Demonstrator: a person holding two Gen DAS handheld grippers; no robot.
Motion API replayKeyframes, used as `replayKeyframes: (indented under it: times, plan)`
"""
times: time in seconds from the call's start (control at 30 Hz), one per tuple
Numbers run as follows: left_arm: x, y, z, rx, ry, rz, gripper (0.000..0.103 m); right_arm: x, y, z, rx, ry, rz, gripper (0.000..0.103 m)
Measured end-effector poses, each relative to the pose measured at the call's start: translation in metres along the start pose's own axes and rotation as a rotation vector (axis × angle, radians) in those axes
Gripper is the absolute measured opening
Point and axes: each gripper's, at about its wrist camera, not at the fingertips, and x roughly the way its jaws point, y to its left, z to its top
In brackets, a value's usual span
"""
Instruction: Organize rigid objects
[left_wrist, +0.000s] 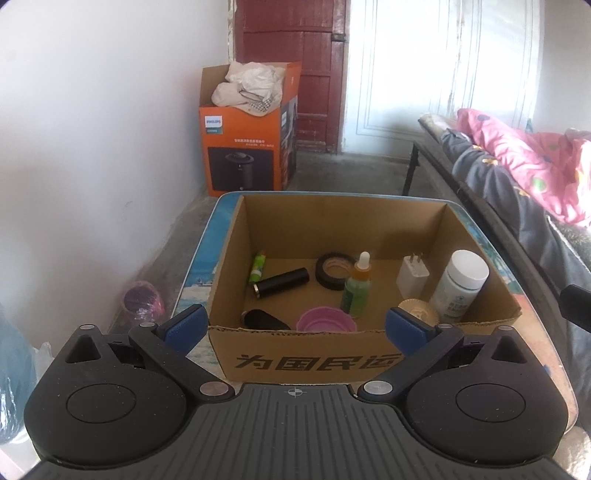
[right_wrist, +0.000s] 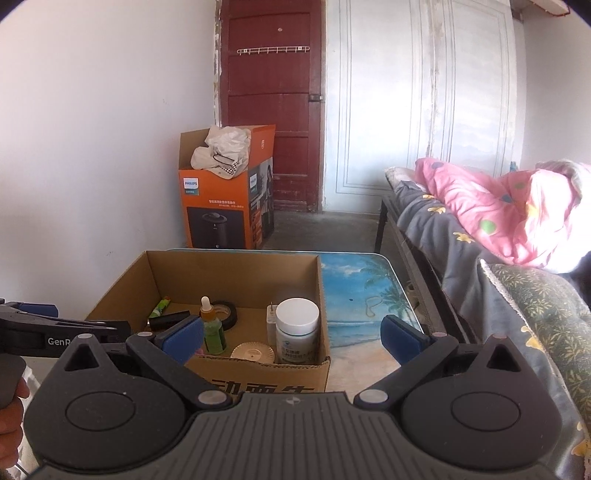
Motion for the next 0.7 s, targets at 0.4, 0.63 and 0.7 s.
replayKeyframes:
  times: [0.4,0.63,0.7]
  plan:
    - [0.011,-0.001,0.003,0.036,0.020,0.036,0.103,0.017,0.010,0.002,-0.025,0.009,-0.039,0.103]
    - [0.021,-0.008,-0.003,0.088,0.059,0.039,0.103,0.037,0.010,-0.005,0.008,0.071,0.020,0.103]
    - [0.022,-0.009,-0.005,0.087,0.072,0.022,0.103,0.045,0.010,-0.009,0.025,0.100,0.033,0.103]
